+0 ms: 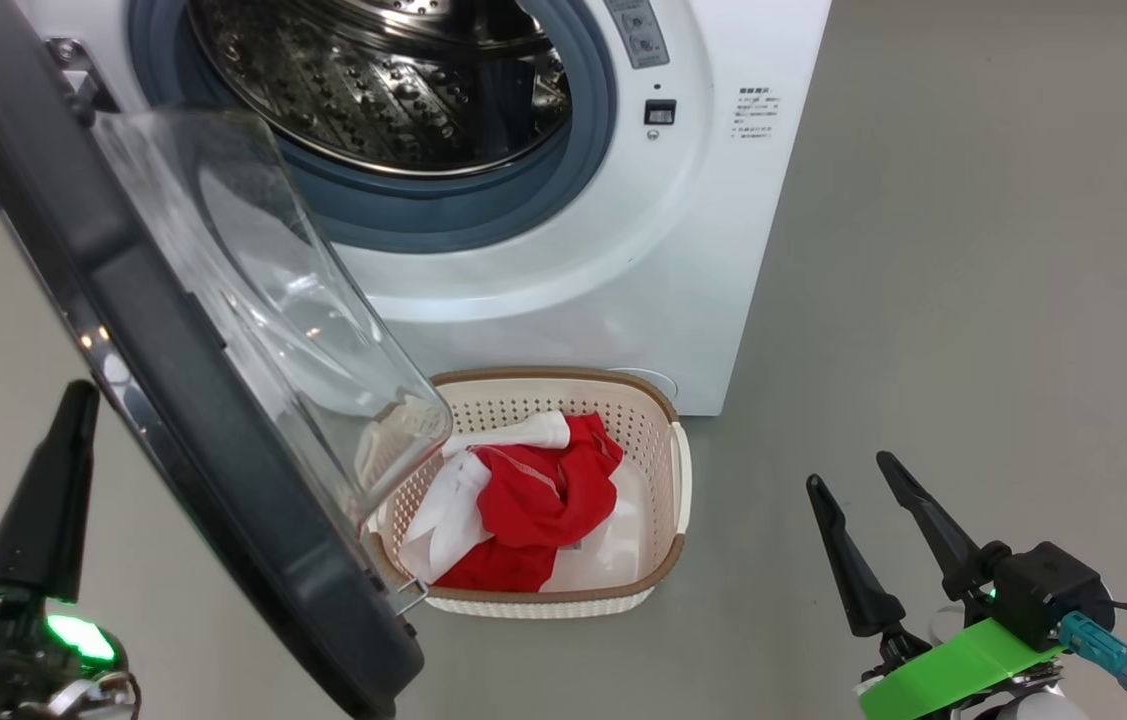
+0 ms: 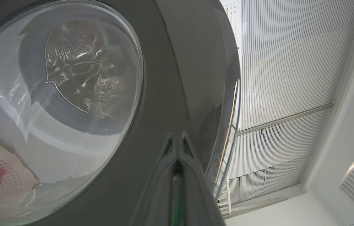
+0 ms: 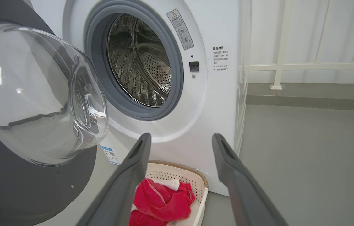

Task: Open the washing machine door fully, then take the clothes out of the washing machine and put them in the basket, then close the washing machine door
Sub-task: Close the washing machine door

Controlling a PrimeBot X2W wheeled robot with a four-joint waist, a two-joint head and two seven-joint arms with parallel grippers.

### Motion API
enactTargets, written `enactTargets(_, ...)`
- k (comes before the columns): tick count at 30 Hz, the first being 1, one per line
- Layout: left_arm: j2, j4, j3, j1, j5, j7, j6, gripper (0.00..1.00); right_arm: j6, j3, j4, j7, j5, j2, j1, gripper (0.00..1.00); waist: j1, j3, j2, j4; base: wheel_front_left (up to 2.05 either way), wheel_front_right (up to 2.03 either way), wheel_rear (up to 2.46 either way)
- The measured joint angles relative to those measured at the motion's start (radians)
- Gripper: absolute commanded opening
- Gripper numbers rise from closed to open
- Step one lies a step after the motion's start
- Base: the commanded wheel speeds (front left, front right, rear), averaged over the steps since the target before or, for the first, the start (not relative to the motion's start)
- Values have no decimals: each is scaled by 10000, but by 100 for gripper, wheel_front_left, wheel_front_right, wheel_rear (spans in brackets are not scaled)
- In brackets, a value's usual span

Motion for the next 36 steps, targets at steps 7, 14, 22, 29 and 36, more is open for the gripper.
enactTargets(7,17,-736,-50,44,-435,485,351,0,0,-10,0,0,2,23,-36,100,0,71,0,-82,0,0,0)
enactTargets(14,27,-995,-178,100,-393,554,522,0,0,-10,-8,0,8,96,-206,100,0,109,0,-253,0,0,0)
enactTargets(22,29,-991,-318,137,-297,445,539,0,0,-10,-54,0,17,138,-227,100,1,232,0,-606,0,0,0)
enactTargets(29,25,-947,-546,128,-322,-23,470,0,0,-19,-63,0,33,194,-234,100,0,363,0,-966,0,0,0)
enactTargets(36,21,-468,-803,-19,-447,-573,364,0,0,-15,-65,0,33,222,-252,100,1,450,0,-1279,0,0,0)
